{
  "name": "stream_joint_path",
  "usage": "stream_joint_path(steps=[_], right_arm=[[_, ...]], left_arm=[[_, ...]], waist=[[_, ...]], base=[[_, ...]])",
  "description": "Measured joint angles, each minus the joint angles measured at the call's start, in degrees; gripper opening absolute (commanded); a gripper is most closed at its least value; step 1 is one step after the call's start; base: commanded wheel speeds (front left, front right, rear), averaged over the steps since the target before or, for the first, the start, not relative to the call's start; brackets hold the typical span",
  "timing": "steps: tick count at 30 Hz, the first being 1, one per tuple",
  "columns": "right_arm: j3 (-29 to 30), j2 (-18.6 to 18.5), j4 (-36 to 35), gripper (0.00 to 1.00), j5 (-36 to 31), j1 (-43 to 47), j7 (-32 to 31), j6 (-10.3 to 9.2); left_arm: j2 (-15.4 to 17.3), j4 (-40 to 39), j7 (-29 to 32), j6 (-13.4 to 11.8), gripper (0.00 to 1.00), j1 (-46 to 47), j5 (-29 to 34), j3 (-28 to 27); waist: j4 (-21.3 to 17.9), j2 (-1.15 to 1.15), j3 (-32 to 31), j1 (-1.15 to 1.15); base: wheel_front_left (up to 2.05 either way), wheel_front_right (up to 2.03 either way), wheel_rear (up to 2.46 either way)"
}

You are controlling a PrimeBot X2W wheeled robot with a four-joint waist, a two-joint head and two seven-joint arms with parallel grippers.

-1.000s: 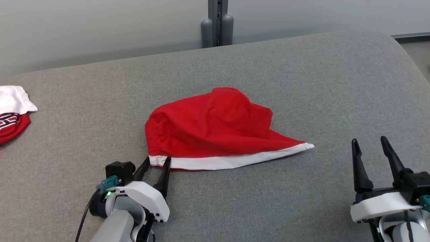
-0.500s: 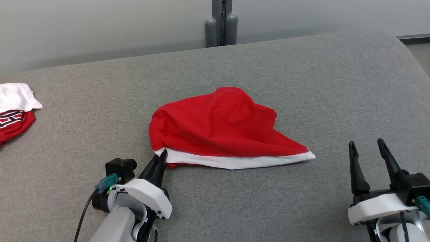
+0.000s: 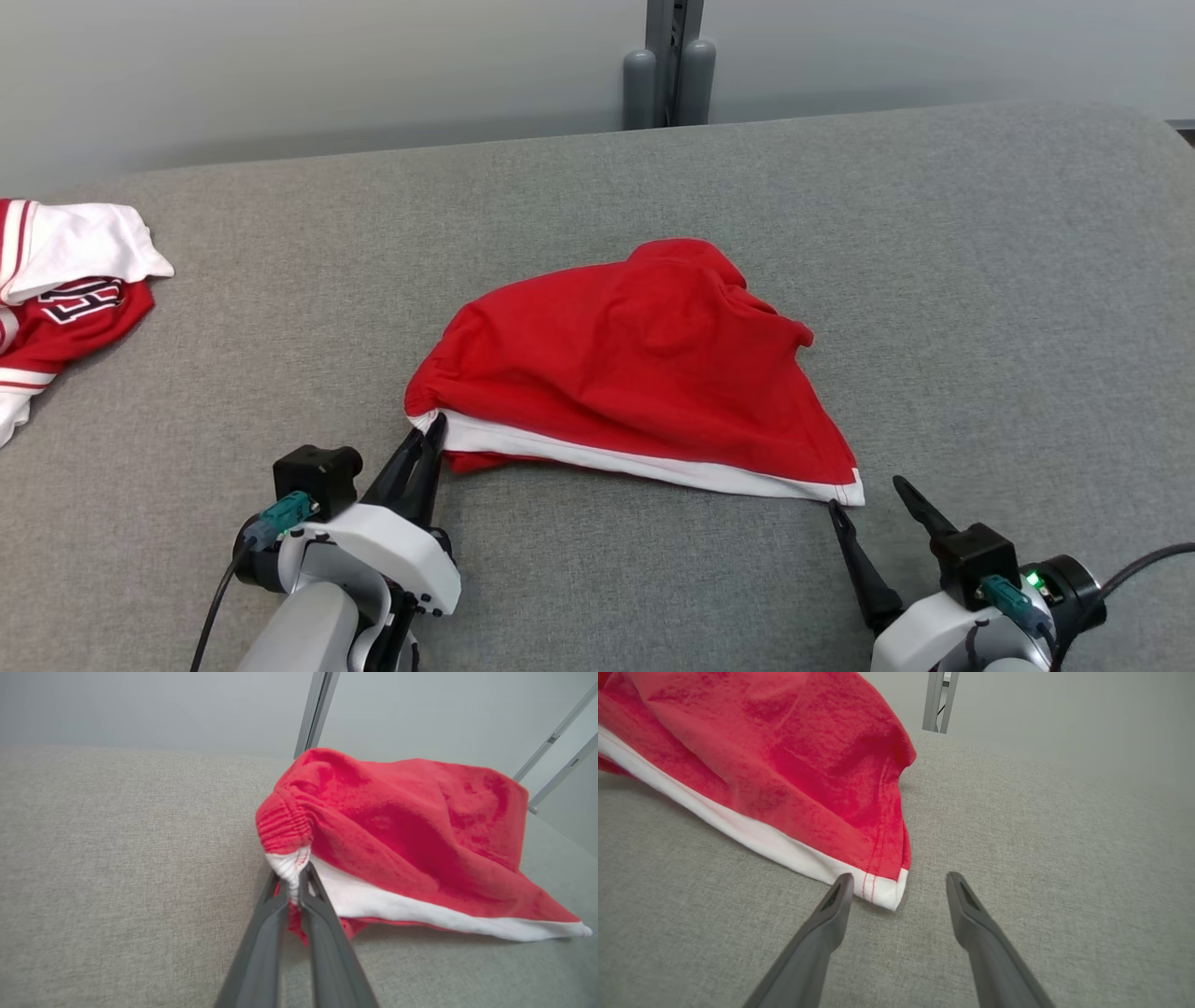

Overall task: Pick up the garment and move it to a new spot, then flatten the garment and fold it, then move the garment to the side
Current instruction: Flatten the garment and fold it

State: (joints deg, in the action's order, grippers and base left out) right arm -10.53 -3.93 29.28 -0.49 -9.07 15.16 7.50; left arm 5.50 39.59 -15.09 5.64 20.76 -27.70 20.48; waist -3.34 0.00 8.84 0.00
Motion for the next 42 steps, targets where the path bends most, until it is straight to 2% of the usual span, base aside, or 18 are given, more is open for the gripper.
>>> stream_joint_path(steps=[7, 8, 11, 12, 15, 19, 23, 25, 26, 29, 31, 32, 33, 34, 37, 42], right_arm=[[-3.14, -1.54, 4.41, 1.0, -0.14, -2.76, -0.01, 0.0], [-3.52, -1.6, 4.86, 0.98, -0.23, -3.03, -0.01, 0.0], [-4.37, -1.81, 5.77, 0.8, -0.18, -3.97, -0.01, 0.0], [-4.56, -1.83, 6.13, 0.7, -0.03, -4.19, -0.01, 0.0], [-5.21, -1.92, 7.35, 0.5, 0.18, -4.6, -0.01, 0.0], [-5.78, -1.89, 9.34, 0.49, 0.73, -5.05, -0.01, 0.0], [-5.91, -1.98, 11.24, 0.64, 1.53, -6.16, -0.01, 0.0], [-5.89, -1.96, 12.21, 0.62, 1.98, -6.54, 0.0, 0.0], [-5.98, -1.94, 12.67, 0.53, 2.0, -6.76, 0.02, 0.0], [-6.44, -1.77, 14.45, 0.42, 2.9, -7.32, 0.1, 0.0], [-6.81, -1.57, 15.63, 0.3, 3.75, -7.73, 0.19, 0.0], [-6.94, -1.48, 16.08, 0.19, 4.15, -7.94, 0.19, 0.0], [-7.01, -1.42, 16.37, 0.03, 4.53, -8.08, 0.19, 0.0], [-7.01, -1.38, 16.48, 0.0, 4.99, -8.15, 0.19, 0.0], [-6.54, -1.2, 15.35, 0.0, 7.13, -8.15, 0.09, 0.01], [-5.43, -1.59, 9.27, 0.0, 10.56, -8.0, -0.01, 0.0]], left_arm=[[-0.31, -0.24, 0.0, -0.16, 0.0, -0.37, 0.42, 0.44], [-0.34, -0.24, 0.0, -0.15, 0.0, -0.38, 0.44, 0.51], [-0.51, -0.32, 0.0, -0.16, 0.0, -0.41, 0.46, 0.67], [-0.53, -0.33, 0.0, -0.15, 0.0, -0.44, 0.46, 0.68], [-0.63, -0.35, 0.0, -0.16, 0.0, -0.64, 0.46, 0.75], [-0.69, -0.33, 0.0, -0.16, 0.0, -0.68, 0.47, 0.81], [-0.79, -0.33, 0.0, -0.16, 0.0, -0.87, 0.47, 0.97], [-0.8, -0.32, -0.01, -0.15, 0.0, -0.94, 0.47, 1.01], [-0.8, -0.33, 0.0, -0.15, 0.0, -0.94, 0.47, 1.02], [-0.78, -0.31, 0.0, -0.16, 0.0, -1.01, 0.48, 1.07], [-0.8, -0.32, 0.0, -0.16, 0.0, -1.16, 0.48, 1.08], [-0.8, -0.34, 0.0, -0.16, 0.0, -1.28, 0.49, 1.07], [-0.79, -0.38, 0.0, -0.16, 0.0, -1.35, 0.49, 1.05], [-0.76, -0.57, 0.0, -0.16, 0.0, -1.42, 0.51, 1.03], [-0.78, -1.72, -0.01, -0.16, 0.0, -1.48, 0.67, 0.83], [-0.78, -4.52, -0.04, -0.15, 0.0, -1.55, 1.07, 0.27]], waist=[[0.92, 0.0, 0.09, 0.0], [1.04, 0.0, 0.07, 0.0], [1.33, 0.0, 0.04, 0.0], [1.4, 0.0, 0.0, 0.0], [1.56, 0.0, -0.07, 0.0], [1.7, 0.0, -0.13, 0.0], [2.02, 0.0, -0.07, 0.0], [2.17, 0.0, -0.09, 0.0], [2.25, 0.0, -0.1, 0.0], [2.42, 0.0, -0.19, 0.0], [2.49, 0.0, -0.27, 0.0], [2.5, 0.0, -0.32, 0.0], [2.5, 0.0, -0.36, 0.0], [2.47, 0.0, -0.41, 0.0], [2.31, 0.0, -0.54, 0.0], [1.82, 0.0, -0.98, 0.0]], base=[[0.0, 0.0, 0.0], [0.0, 0.0, 0.0], [0.0, 0.0, 0.0], [0.0, 0.0, 0.0], [0.0, 0.0, 0.0], [0.0, 0.0, 0.0], [0.0, 0.0, 0.0], [0.0, 0.0, 0.0], [0.0, 0.0, 0.0], [0.0, 0.0, 0.0], [0.0, 0.0, 0.0], [0.0, 0.0, 0.0], [0.0, 0.0, 0.0], [0.0, 0.0, 0.0], [0.0, 0.0, 0.0], [0.0, 0.0, 0.0]])
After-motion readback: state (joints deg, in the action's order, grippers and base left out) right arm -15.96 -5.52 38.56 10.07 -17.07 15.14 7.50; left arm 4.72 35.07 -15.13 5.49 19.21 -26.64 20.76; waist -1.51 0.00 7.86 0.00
